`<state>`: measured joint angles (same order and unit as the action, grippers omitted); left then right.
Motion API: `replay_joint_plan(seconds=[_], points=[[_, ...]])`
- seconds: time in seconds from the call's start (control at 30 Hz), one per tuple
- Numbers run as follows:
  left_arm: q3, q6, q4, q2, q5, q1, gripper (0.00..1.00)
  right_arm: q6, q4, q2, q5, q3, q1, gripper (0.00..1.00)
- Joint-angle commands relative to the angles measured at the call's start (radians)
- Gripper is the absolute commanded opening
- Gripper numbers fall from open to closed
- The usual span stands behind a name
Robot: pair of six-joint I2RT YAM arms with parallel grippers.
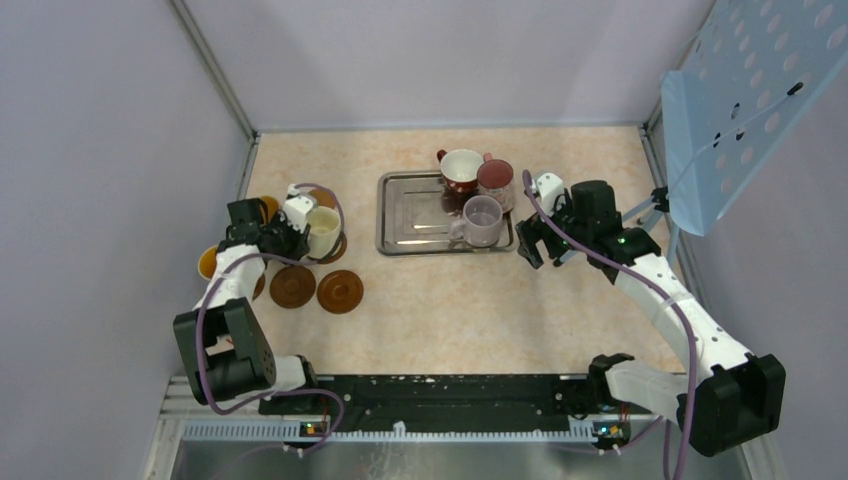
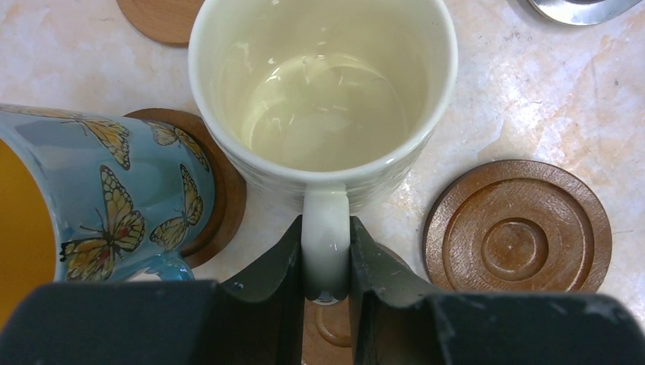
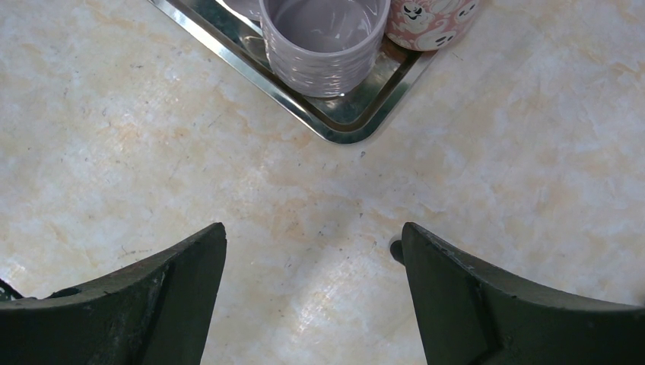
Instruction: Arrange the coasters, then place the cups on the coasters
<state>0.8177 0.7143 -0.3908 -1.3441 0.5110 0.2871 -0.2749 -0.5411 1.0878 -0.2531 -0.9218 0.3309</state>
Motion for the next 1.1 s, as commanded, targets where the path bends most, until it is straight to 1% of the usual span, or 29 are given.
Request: replay_joint_plan(seconds=[0.0,0.17,0.33,0.47,0.73,0.87,1.07], points=[[-0.026,0.031,0.035,0.013,-0.017,0.006,0.26,0.01,0.015,-0.001,-0.011,-0.032,0.0,0.84],[-0.037,0.026,0.036,0.0,-0.049,0.007,0.38,0.008,0.014,-0.002,-0.01,-0.03,0.0,0.84],[-0.039,0.03,0.034,-0.01,-0.067,0.008,0.45,0.008,0.017,-0.002,-0.009,-0.026,0.0,0.84],[-0.028,0.023,0.044,-0.02,-0.073,0.009,0.44,0.011,0.024,-0.002,-0.013,-0.021,0.0,0.84],[0.013,0.018,0.042,-0.073,-0.037,0.007,0.43,0.011,0.022,-0.002,-0.014,-0.022,0.0,0.84],[0.016,0.01,0.047,-0.088,-0.028,0.007,0.41,0.011,0.02,-0.006,-0.012,-0.02,0.0,0.84],[0.017,0.004,0.057,-0.083,-0.026,0.007,0.42,0.013,0.024,-0.003,-0.017,-0.018,0.0,0.84]])
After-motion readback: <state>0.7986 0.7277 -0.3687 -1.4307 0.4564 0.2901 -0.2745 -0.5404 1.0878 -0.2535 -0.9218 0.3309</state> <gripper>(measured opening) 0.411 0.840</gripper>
